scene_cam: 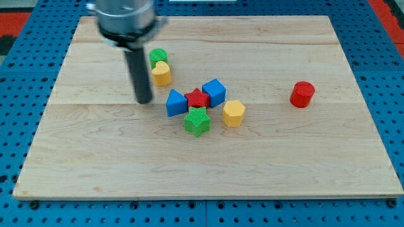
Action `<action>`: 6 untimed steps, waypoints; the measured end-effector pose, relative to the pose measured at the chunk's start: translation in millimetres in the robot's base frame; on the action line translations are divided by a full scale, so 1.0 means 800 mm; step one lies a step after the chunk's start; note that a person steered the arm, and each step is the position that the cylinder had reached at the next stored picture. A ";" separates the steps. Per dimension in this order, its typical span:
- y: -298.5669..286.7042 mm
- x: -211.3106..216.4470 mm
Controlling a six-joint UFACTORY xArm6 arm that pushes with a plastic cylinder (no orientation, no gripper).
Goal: Move your hand to the left of the heart
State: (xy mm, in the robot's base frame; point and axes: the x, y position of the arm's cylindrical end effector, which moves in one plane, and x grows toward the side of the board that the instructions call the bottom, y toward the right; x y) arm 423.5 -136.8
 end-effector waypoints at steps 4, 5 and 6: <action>-0.038 -0.076; -0.038 -0.075; -0.038 -0.059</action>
